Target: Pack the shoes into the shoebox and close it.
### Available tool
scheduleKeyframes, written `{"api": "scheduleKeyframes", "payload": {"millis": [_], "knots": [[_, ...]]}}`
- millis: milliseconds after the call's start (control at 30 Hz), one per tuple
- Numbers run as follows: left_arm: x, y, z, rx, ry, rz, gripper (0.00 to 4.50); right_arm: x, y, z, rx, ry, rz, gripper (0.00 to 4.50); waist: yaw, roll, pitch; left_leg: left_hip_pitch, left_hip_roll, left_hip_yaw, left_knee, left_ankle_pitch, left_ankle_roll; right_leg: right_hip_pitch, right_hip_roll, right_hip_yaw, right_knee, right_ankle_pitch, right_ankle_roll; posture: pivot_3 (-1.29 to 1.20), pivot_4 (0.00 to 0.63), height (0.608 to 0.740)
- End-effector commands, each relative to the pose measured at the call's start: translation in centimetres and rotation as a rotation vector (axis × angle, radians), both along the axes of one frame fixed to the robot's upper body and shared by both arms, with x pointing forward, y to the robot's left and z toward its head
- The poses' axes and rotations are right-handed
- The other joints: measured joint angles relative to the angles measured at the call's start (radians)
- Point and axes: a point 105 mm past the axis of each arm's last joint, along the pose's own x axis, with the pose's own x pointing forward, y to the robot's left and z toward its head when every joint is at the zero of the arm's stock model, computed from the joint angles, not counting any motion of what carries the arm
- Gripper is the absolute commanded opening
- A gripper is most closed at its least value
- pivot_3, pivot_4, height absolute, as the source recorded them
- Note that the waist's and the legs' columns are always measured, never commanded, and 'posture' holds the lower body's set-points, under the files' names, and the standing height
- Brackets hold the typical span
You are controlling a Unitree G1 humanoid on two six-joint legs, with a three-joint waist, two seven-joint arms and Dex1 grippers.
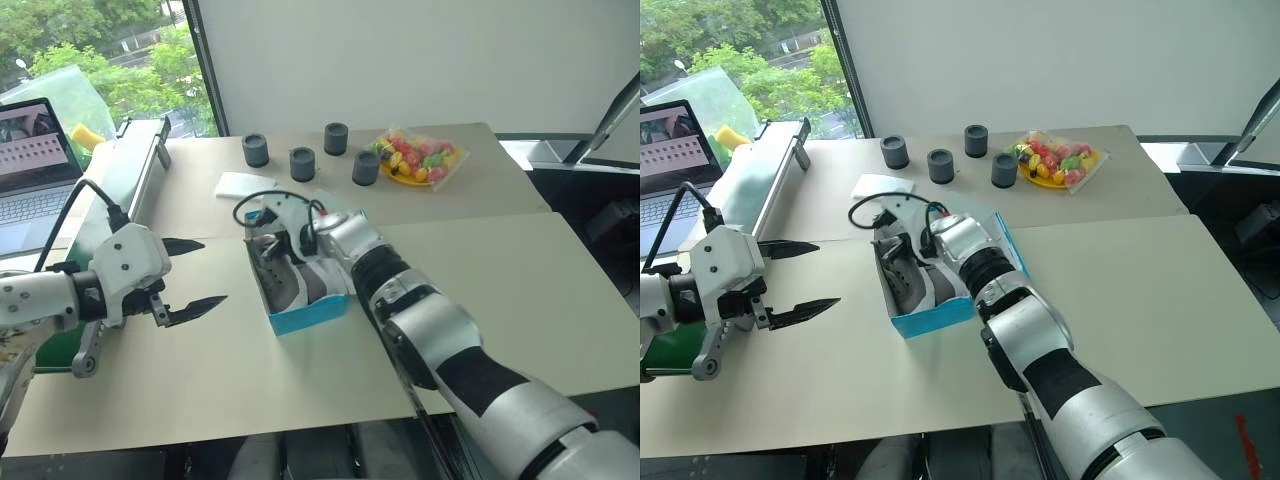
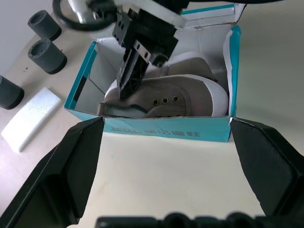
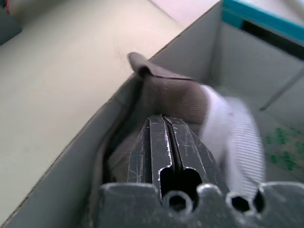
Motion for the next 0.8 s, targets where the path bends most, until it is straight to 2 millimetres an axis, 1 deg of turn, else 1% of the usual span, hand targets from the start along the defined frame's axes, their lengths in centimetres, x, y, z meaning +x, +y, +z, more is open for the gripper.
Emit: {"api": "scheduleKeyframes", "payload": {"millis": [33, 133, 300, 333, 500, 633, 733, 800], "knots": [[0.1, 0.1, 1.2, 0.027, -0.051, 0.014, 4.5, -1.1, 1.0, -1.7, -0.058, 0.01, 0.046, 0.04, 0.0, 0.0, 0.0, 0.0, 0.0, 0.0, 0.0, 0.0, 0.0, 0.0, 0.0, 0.0, 0.0, 0.0, 0.0, 0.0, 0.15, 0.731], [0.1, 0.0, 1.2, 0.028, -0.05, 0.016, 4.5, -1.3, 1.2, -1.9, -0.067, 0.011, 0.057, 0.04, 0.002, 0.0, 0.0, 0.0, 0.0, 0.0, 0.0, 0.0, 0.0, 0.0, 0.0, 0.0, 0.0, 0.0, 0.0, 0.0, 0.15, 0.731], [0.1, 0.0, 1.1, 0.026, -0.05, 0.02, 4.5, -0.7, 0.9, -2.1, -0.071, -0.009, 0.02, 0.04, 0.009, 0.0, 0.0, 0.0, 0.0, -0.001, 0.0, 0.0, 0.0, 0.0, 0.0, 0.0, 0.0, 0.0, 0.0, 0.0, 0.15, 0.731], [0.2, 0.0, 1.1, 0.026, -0.05, 0.021, 4.5, -0.7, 0.9, -1.8, -0.058, -0.009, 0.02, 0.04, 0.011, 0.0, 0.0, 0.0, 0.0, -0.001, 0.0, 0.0, 0.0, 0.0, 0.0, 0.0, 0.0, 0.0, 0.0, 0.0, 0.15, 0.731], [0.3, 0.1, 1.2, 0.023, -0.057, 0.028, 4.5, -0.4, 1.2, 1.3, 0.026, -0.006, 0.056, 0.04, 0.013, 0.0, 0.0, 0.0, 0.0, -0.001, 0.0, 0.0, 0.0, 0.0, 0.0, 0.0, 0.0, 0.0, 0.0, 0.0, 0.15, 0.731], [0.5, 0.2, 1.3, 0.023, -0.061, 0.031, 4.5, -0.3, 0.5, 2.6, 0.047, 0.0, 0.086, 0.04, 0.012, 0.0, 0.0, -0.001, 0.0, 0.0, 0.0, 0.0, 0.0, -0.001, 0.0, 0.0, 0.0, 0.0, 0.0, 0.0, 0.15, 0.731], [0.6, 0.2, 1.5, 0.021, -0.068, 0.032, 4.5, -0.5, -0.4, 4.6, 0.085, 0.004, 0.105, 0.04, 0.013, 0.0, 0.0, -0.003, 0.0, -0.001, 0.0, 0.0, 0.0, -0.002, 0.0, 0.0, 0.0, 0.0, 0.0, 0.0, 0.15, 0.731], [0.7, 0.2, 1.6, 0.022, -0.069, 0.033, 4.5, -1.0, -0.9, 5.6, 0.111, 0.011, 0.13, 0.04, 0.014, 0.0, 0.0, -0.003, 0.0, -0.001, 0.0, 0.0, 0.0, -0.002, 0.0, -0.001, 0.0, 0.0, 0.0, 0.0, 0.15, 0.731]]}}
